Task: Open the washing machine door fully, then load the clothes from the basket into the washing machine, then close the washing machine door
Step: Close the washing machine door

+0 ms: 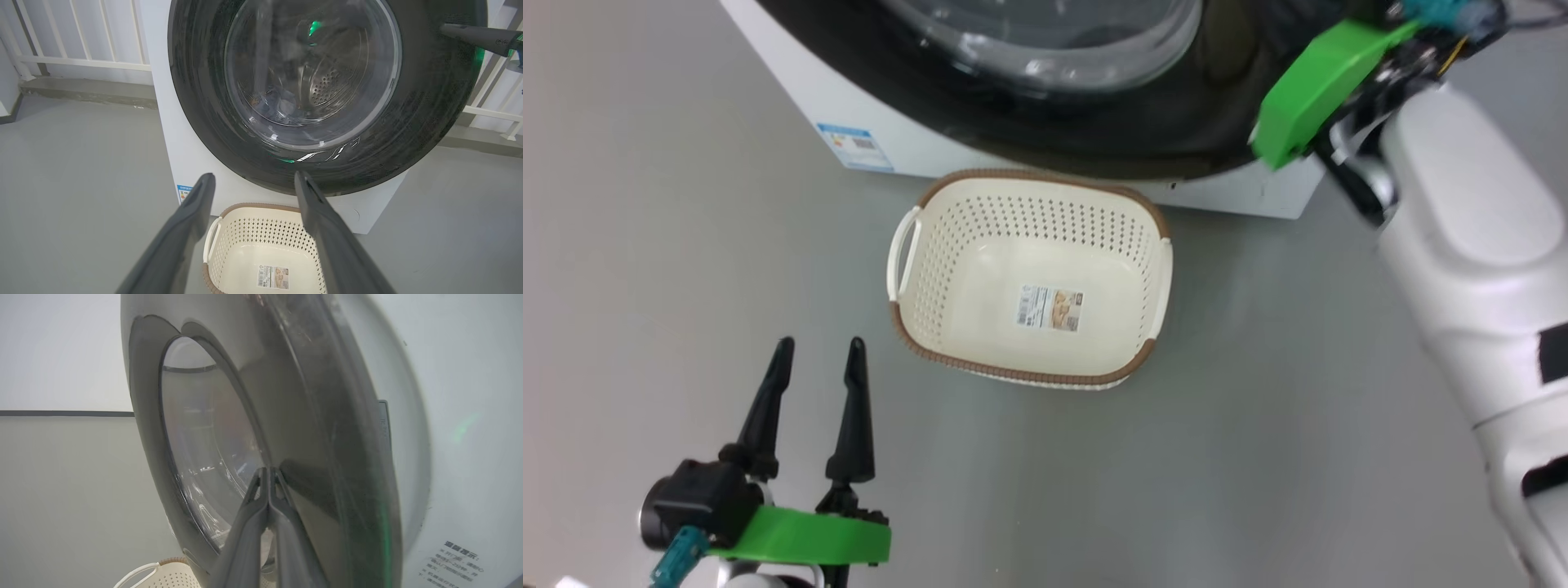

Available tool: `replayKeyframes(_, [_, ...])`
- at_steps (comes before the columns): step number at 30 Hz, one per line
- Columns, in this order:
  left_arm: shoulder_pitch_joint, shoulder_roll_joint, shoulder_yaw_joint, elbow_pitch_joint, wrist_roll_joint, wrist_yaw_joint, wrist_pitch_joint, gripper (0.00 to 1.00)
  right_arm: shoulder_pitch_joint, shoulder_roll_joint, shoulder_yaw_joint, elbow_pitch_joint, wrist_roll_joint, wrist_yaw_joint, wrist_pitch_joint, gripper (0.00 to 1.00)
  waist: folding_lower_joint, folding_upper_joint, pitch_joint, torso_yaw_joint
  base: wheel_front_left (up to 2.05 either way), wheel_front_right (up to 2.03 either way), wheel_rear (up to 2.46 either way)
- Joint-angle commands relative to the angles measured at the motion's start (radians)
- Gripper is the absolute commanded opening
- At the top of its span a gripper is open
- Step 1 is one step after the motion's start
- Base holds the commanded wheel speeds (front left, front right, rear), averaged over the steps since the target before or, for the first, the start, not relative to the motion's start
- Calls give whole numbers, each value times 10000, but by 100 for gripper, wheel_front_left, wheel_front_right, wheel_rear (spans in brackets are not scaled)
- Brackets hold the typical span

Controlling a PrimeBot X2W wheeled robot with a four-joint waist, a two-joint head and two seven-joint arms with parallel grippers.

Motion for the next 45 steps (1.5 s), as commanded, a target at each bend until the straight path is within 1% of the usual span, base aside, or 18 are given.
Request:
replayKeyframes(1, [-373, 71, 295, -147, 94, -145, -115, 100, -486, 30, -110, 105, -169, 8, -212, 0, 0, 0, 350, 272, 0, 0, 0])
replayKeyframes(8, [-676, -206, 365, -59, 248, -426, -118, 100, -1695, -78, -122, 1294, -475, 8, -647, 0, 0, 0, 750, 456, 0, 0, 0])
replayKeyframes(10, [-709, -238, 392, -41, 270, -464, -118, 100, -1826, -81, -139, 1450, -496, 8, -710, 0, 0, 0, 781, 468, 0, 0, 0])
replayKeyframes(14, [-838, -368, 516, 29, 381, -639, -119, 100, -2395, -125, -257, 2145, -681, 8, -992, 0, 0, 0, 921, 513, 0, 0, 0])
replayKeyframes(23, [-969, -517, 618, 121, 502, -841, -119, 100, -2963, -162, -495, 3007, -865, 8, -1276, 0, 0, 0, 1007, 596, 0, 0, 0])
replayKeyframes(29, [-937, -567, 718, 180, 572, -897, -119, 100, -2852, -58, -385, 3226, -929, 8, -1375, 0, 0, 0, 961, 538, 0, 0, 0])
replayKeyframes(33, [-946, -584, 788, 203, 548, -934, -120, 100, -2378, 28, -13, 3153, -894, 8, -1401, 0, 0, 0, 818, 491, 0, 0, 0])
replayKeyframes(36, [-883, -590, 852, 225, 587, -909, -120, 100, -1843, 90, 253, 2833, -709, 8, -1409, 0, 0, 0, 633, 367, 0, 0, 0])
replayKeyframes(40, [-732, -593, 970, 264, 715, -906, -120, 100, -914, 77, 305, 1981, -311, 8, -1411, 0, 0, 0, 354, 125, 0, 0, 0])
replayKeyframes(45, [-554, -551, 1138, 340, 867, -948, -120, 100, 520, 20, 186, 619, 19, 8, -1413, 0, 0, 0, -50, -252, 0, 0, 0])
